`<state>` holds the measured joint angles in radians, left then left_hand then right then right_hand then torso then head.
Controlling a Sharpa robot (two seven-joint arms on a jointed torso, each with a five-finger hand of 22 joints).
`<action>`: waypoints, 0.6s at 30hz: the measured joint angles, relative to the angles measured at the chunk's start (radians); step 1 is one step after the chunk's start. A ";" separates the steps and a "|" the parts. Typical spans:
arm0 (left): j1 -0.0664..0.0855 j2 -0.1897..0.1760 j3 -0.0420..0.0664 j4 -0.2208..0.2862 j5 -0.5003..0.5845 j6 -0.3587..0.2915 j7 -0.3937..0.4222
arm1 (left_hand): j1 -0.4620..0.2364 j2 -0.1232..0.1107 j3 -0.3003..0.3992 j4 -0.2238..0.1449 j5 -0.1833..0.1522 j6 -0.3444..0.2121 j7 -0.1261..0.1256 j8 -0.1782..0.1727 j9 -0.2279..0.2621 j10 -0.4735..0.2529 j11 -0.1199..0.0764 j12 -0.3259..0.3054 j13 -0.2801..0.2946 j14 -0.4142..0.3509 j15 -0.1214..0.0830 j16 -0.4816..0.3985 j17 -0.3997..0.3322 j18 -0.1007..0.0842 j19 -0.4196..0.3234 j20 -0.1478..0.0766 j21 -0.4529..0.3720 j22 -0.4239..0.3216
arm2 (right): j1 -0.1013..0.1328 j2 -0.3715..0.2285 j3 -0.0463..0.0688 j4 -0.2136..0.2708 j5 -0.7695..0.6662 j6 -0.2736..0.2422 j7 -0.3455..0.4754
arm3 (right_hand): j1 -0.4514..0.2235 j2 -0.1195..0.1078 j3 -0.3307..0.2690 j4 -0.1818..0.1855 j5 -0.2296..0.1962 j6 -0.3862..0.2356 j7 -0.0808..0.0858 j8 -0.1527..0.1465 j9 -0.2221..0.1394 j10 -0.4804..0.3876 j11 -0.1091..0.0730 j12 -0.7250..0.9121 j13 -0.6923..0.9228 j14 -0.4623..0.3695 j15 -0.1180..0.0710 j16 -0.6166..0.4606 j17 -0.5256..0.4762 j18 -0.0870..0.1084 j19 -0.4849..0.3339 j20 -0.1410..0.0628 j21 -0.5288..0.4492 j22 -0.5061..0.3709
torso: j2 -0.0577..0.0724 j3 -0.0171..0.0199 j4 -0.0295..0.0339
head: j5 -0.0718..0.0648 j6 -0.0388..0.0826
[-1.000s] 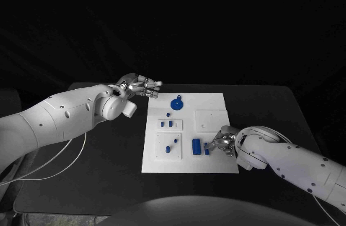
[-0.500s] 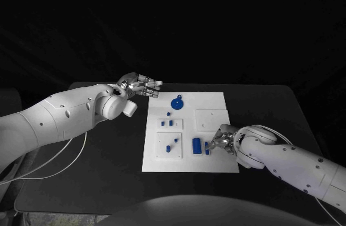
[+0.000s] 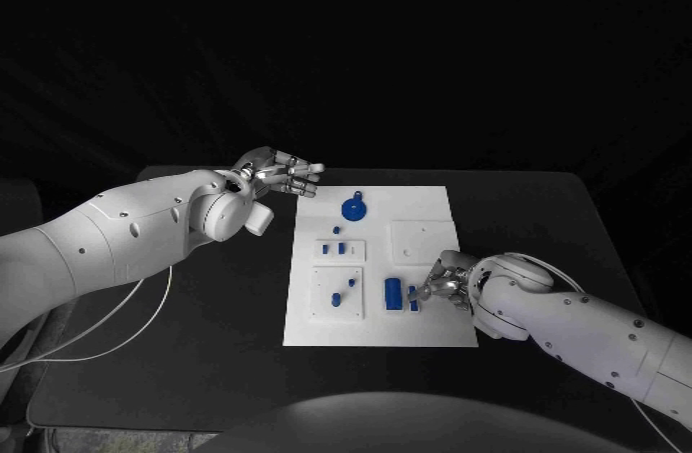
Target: Assemble the parts on the task board
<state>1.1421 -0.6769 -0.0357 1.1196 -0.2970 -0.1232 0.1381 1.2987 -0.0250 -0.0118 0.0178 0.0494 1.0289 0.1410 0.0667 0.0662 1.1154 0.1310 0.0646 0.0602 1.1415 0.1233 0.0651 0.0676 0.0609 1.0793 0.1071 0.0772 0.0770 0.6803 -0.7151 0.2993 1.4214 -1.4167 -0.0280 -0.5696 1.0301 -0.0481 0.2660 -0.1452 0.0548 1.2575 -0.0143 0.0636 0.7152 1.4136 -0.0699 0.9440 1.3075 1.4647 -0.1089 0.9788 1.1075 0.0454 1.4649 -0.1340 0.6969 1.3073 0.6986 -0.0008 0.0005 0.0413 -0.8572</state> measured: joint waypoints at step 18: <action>0.000 0.028 -0.001 -0.065 0.004 -0.009 0.019 | 0.004 0.004 -0.003 0.003 0.000 0.000 0.000 0.000 0.000 0.000 0.000 0.000 0.000 0.000 0.000 0.000 0.000 0.000 0.000 0.000 0.000 0.000 | 0.071 -0.038 0.042 -0.021 0.165 -0.004 0.065 | 0.052 -0.015 -0.399 0.254 0.011 -0.149 0.073 0.002 -0.269 -0.092 0.044 -0.193 -0.110 -0.042 0.024 -0.164 -0.083 0.016 0.000 0.022 -0.247 -0.043 | -0.011 -0.0045 -0.0052 | -0.017 0.057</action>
<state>1.1418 -0.6486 -0.0362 1.0545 -0.2931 -0.1326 0.1571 1.3027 -0.0209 -0.0146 0.0205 0.0495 1.0289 0.1409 0.0667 0.0662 1.1154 0.1310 0.0646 0.0602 1.1415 0.1233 0.0651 0.0676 0.0610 1.0793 0.1071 0.0772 0.0770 0.7515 -0.7534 0.3416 1.4008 -1.2515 -0.0320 -0.5051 1.0822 -0.0628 -0.1327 0.1089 0.0660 1.1088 0.0589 0.0656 0.4460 1.3211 -0.0257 0.7513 1.1973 1.4225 -0.0853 0.8143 1.0243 0.0614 1.4649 -0.1123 0.4502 1.2643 0.6876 -0.0053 -0.0047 0.0243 -0.8006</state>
